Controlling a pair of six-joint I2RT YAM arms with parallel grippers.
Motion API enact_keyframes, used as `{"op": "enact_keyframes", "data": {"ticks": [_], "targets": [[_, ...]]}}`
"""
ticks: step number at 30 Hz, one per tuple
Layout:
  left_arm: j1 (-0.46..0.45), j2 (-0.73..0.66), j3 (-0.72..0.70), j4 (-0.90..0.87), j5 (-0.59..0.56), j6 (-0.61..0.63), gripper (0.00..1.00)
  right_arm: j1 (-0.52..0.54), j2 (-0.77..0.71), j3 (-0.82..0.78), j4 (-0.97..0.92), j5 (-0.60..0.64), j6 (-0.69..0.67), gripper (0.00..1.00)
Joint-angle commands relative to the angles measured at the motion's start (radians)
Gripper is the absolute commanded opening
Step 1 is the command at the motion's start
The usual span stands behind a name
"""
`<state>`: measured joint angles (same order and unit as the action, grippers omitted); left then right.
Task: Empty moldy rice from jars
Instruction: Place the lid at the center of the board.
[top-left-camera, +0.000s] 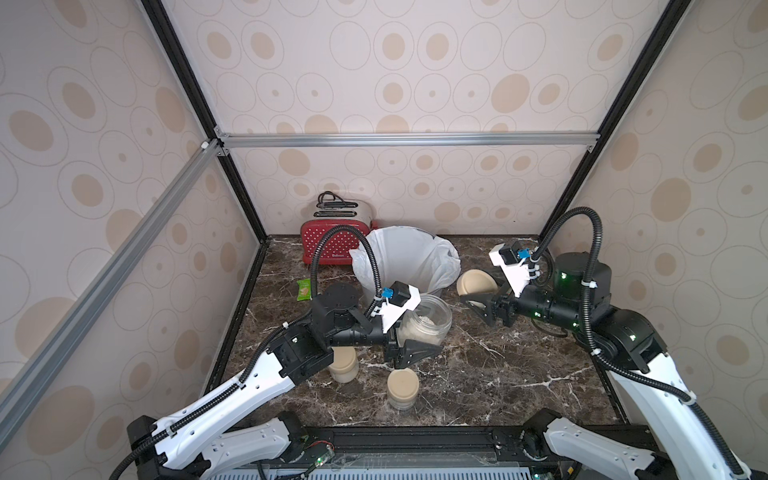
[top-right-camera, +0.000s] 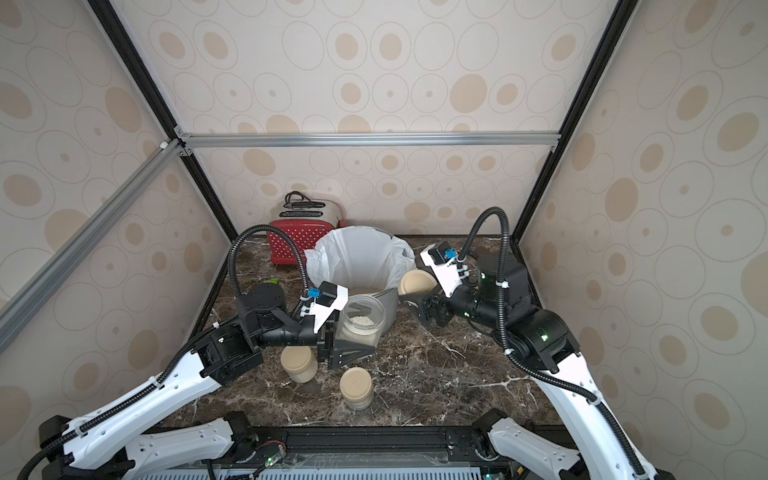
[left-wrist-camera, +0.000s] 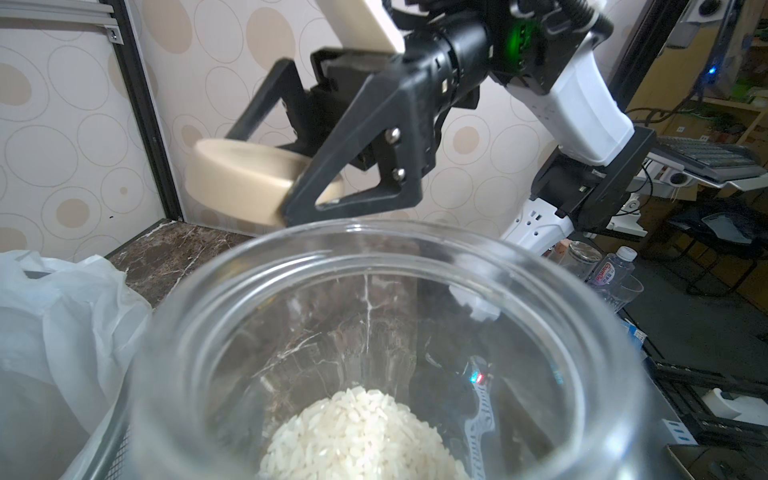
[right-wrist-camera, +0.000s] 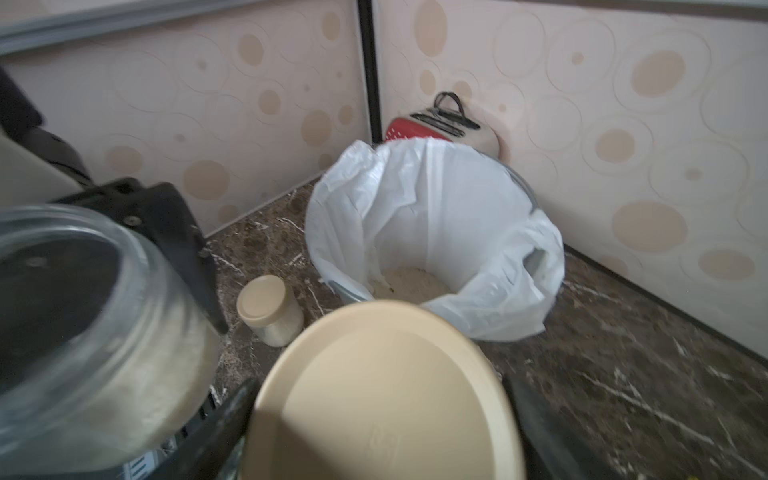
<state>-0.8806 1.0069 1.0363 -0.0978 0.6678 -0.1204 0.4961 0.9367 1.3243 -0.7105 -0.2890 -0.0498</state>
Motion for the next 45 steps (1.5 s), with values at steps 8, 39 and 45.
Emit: {"op": "enact_keyframes", "data": {"ticks": [8,39,45], "targets": [[0.004,-0.045,0.037,0.057,-0.004,0.036,0.35,-0.115,-0.119,-0.332,0.067,0.304,0.223,0.47],[0.005,-0.07,0.004,0.076,-0.017,0.027,0.35,-0.165,0.338,-0.745,0.435,0.655,0.703,0.47],[0.004,-0.073,0.001,0.076,-0.02,0.024,0.35,-0.165,0.434,-0.734,0.458,0.656,0.749,0.47]]}}
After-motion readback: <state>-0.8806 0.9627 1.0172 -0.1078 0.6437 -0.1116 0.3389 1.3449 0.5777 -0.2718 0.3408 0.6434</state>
